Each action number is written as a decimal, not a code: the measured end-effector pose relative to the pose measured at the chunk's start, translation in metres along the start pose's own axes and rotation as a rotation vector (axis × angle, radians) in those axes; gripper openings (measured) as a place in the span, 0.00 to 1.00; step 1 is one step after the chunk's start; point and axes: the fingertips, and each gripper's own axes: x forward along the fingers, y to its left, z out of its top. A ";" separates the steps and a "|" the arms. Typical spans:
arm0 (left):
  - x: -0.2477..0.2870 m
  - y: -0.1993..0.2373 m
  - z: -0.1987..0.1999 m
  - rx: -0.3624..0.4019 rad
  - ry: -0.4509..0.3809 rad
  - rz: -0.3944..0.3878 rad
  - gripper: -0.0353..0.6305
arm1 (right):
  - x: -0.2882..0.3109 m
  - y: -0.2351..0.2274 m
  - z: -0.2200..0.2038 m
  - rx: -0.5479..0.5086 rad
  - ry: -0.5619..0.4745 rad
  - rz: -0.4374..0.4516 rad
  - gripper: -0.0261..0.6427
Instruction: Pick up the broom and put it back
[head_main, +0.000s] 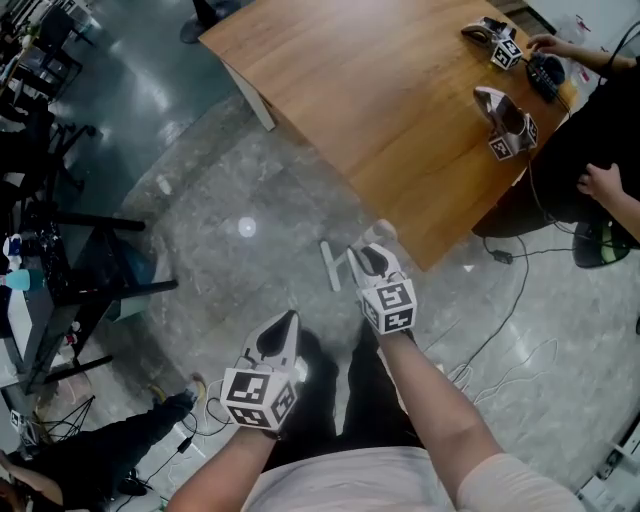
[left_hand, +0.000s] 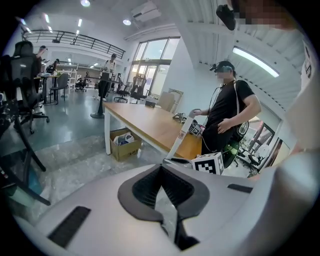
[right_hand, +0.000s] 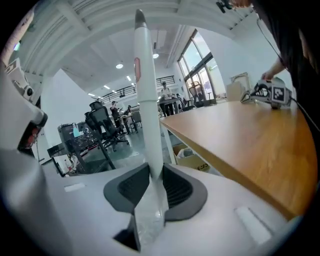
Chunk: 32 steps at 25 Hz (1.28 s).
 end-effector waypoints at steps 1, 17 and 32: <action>-0.007 0.000 0.009 -0.002 -0.016 0.003 0.06 | -0.005 0.009 0.014 -0.025 -0.005 0.013 0.17; -0.176 0.004 0.208 -0.015 -0.400 0.051 0.06 | -0.151 0.187 0.287 -0.249 -0.148 0.149 0.15; -0.203 -0.002 0.232 0.024 -0.474 0.013 0.06 | -0.182 0.243 0.328 -0.243 -0.260 0.210 0.15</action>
